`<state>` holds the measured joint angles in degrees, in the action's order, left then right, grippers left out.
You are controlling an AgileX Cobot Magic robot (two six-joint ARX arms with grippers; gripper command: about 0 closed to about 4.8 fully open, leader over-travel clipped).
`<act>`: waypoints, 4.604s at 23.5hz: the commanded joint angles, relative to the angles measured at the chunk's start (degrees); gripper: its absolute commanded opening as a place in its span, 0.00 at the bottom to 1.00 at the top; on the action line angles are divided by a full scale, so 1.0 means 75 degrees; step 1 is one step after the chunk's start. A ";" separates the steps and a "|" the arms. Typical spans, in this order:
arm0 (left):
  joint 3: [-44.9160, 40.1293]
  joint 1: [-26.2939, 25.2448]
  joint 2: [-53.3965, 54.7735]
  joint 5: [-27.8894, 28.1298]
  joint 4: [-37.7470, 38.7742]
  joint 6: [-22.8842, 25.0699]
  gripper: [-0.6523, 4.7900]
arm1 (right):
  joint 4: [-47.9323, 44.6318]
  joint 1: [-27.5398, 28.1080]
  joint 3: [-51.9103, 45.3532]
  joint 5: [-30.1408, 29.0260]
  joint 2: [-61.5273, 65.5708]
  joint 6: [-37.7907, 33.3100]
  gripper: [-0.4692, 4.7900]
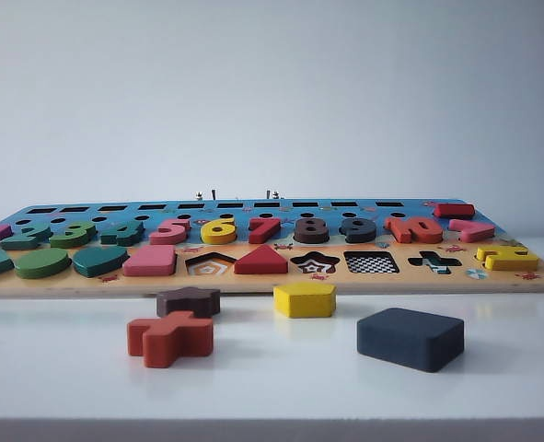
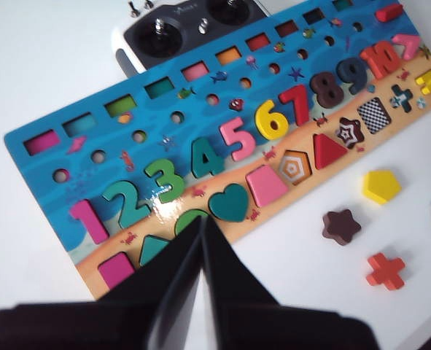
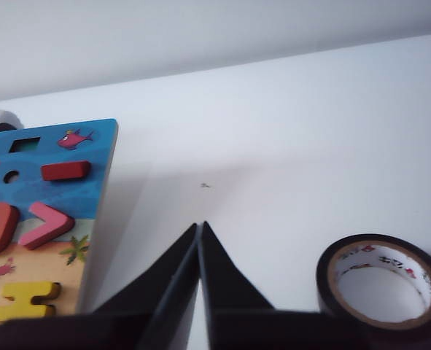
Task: Insert the cube into the slot.
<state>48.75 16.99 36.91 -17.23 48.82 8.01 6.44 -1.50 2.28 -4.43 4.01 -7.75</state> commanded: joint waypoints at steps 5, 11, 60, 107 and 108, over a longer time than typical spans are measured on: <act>0.0393 0.0353 0.0408 -0.0297 0.0924 -0.0012 0.16 | -0.0224 -0.1090 0.0918 0.0533 0.1754 -0.0044 0.08; 0.0950 0.0685 0.1017 -0.0659 0.1338 -0.0015 0.16 | -0.0201 -0.2553 0.2369 0.0589 0.3681 -0.0020 0.08; 0.1580 0.0708 0.1568 -0.1696 0.1294 -0.0012 0.16 | 0.6327 -0.7697 0.7428 0.0096 1.0115 -0.0490 0.72; 0.1580 0.0708 0.1568 -0.1696 0.1271 -0.0009 0.16 | 0.6522 -0.7583 0.8087 0.0968 1.0471 0.0519 0.28; 0.1580 0.0708 0.1568 -0.1696 0.1271 -0.0009 0.16 | 0.6543 -0.7548 0.8195 0.1032 1.0471 0.0737 0.28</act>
<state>60.36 22.35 48.80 -29.52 59.31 7.84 55.37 -58.57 62.81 2.09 82.89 -5.23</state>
